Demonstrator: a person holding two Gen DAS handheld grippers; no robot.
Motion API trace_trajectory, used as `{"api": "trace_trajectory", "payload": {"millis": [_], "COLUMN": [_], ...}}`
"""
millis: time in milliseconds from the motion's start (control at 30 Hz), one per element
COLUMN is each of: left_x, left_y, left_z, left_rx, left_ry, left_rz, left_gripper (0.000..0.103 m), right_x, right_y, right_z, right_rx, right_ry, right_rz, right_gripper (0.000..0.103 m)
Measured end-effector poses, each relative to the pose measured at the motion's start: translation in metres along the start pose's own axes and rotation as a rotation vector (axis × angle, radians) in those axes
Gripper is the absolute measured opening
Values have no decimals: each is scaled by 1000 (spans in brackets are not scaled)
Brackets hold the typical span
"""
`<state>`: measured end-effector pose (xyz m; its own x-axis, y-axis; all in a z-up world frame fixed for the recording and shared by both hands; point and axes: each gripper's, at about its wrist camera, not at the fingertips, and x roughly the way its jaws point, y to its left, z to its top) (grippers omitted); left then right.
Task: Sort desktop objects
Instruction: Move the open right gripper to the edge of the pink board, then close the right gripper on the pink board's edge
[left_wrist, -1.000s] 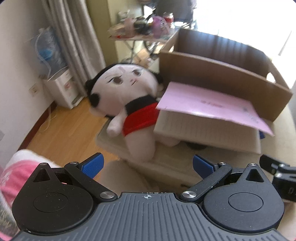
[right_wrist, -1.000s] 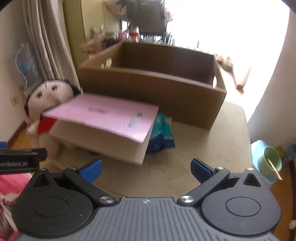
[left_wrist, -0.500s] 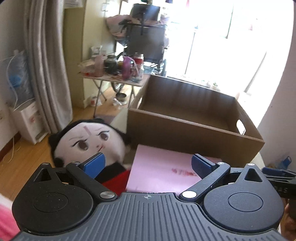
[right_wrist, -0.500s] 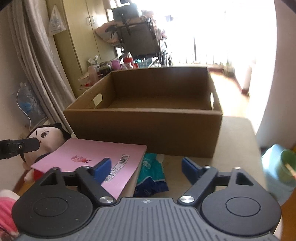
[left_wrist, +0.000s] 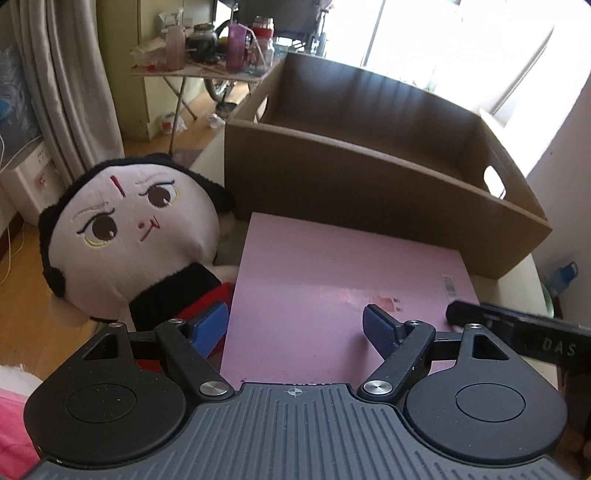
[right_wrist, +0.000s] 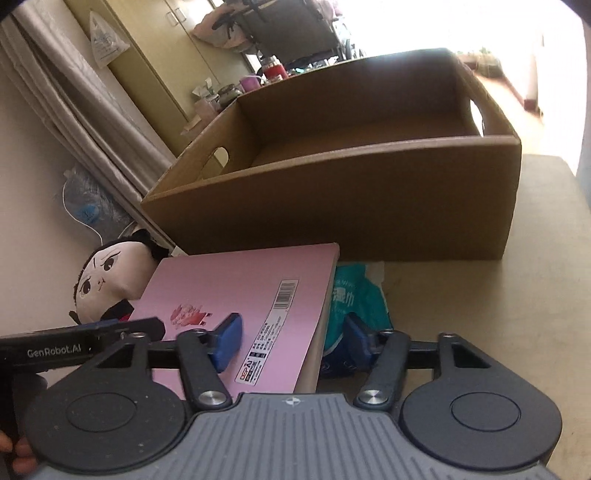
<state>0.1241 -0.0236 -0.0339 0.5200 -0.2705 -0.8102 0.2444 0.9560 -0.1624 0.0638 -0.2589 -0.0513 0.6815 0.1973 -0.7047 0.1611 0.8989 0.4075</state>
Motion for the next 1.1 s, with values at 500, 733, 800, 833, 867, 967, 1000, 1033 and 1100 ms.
{"api": "trace_trajectory", "payload": {"millis": [500,733,800,833,867,967,1000,1033,1100], "left_x": [-7,-5,-3,-3,0,2,2,2,5], "left_y": [-28,-33,-31,-32,-34,-35,-35,-36,-35], "left_z": [-17,-19,-18,-21,-22,-22,-22,-21,-22], "left_rx": [68,96,85,83,84,91,95,96,95], "left_ry": [8,-16,-17,-11,-4,-1,-3,-4,0], "left_rz": [-3,35,32,36,37,34,30,27,21], "left_gripper": [83,94,98,98,98,98,98,98,98], "right_x": [-1,3,3,4,1,-1,-3,-4,-6], "right_y": [-14,-15,-15,-15,-18,-20,-21,-22,-26], "right_z": [1,1,0,0,-1,-3,-3,-4,-4], "right_rx": [-7,-17,-13,-11,-10,-2,-2,3,27], "right_ry": [-44,-52,-54,-56,-58,-66,-65,-63,-47], "right_rz": [-46,-47,-45,-43,-40,-35,-31,-29,-29], "right_gripper": [32,31,31,31,31,32,33,37,49]}}
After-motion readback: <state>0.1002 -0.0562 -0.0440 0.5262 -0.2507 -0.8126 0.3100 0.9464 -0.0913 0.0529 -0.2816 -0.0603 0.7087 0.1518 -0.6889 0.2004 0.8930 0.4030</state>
